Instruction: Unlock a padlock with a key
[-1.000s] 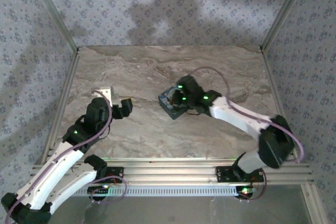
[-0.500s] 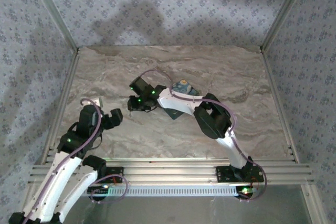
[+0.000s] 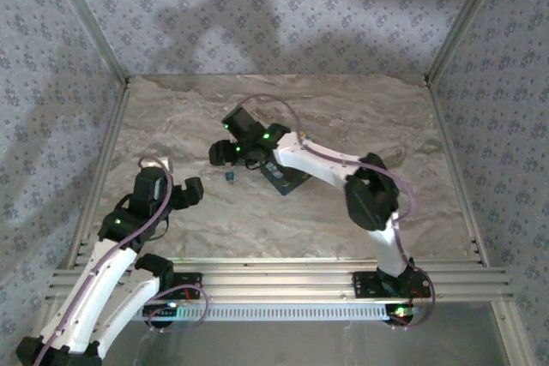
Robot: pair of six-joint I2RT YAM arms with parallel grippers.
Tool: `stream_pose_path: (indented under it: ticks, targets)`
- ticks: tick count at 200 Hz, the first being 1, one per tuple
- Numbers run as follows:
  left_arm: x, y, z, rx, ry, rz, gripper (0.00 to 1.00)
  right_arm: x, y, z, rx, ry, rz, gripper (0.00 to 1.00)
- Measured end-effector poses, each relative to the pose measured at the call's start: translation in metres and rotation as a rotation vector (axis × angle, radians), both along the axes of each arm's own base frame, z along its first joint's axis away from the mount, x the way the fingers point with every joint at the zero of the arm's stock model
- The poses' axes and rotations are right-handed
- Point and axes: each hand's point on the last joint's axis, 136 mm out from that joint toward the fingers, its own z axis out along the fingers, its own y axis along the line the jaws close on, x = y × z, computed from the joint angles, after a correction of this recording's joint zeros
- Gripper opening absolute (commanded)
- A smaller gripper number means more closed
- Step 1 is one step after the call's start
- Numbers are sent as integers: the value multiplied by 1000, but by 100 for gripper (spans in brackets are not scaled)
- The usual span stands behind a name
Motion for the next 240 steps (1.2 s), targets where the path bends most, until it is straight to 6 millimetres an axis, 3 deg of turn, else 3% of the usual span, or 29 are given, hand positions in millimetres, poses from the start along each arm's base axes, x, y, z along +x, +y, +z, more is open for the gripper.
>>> stream_pose_path:
  ticks: [19, 29, 55, 71, 104, 130, 158, 183, 207, 240]
  targets:
    - [10, -3, 9, 21, -33, -24, 98, 0, -36, 48, 18, -109, -24, 81]
    - [18, -5, 15, 37, -62, -43, 98, 3, -68, 70, 24, -162, -73, 85]
    - [39, -8, 22, 98, -118, -77, 98, 13, -162, 88, -21, -251, -237, 92]
    - [53, -6, 19, 151, -127, -85, 98, 17, -224, 80, -85, -291, -366, 100]
    - [77, 9, 6, 241, -123, -37, 98, 7, -349, 34, -277, -338, -618, 100]
    - [88, 29, -12, 281, -117, 10, 98, 2, -422, -9, -414, -332, -759, 100]
    - [99, 52, -38, 303, -89, 62, 98, 3, -443, -40, -496, -370, -740, 100]
    - [107, 68, -63, 296, -76, 106, 98, 18, -449, -56, -553, -404, -696, 100]
    - [113, 67, -79, 297, -91, 86, 98, 33, -452, -70, -577, -468, -670, 100]
    - [125, 63, -78, 293, -184, 55, 98, 26, -454, -99, -571, -518, -639, 100]
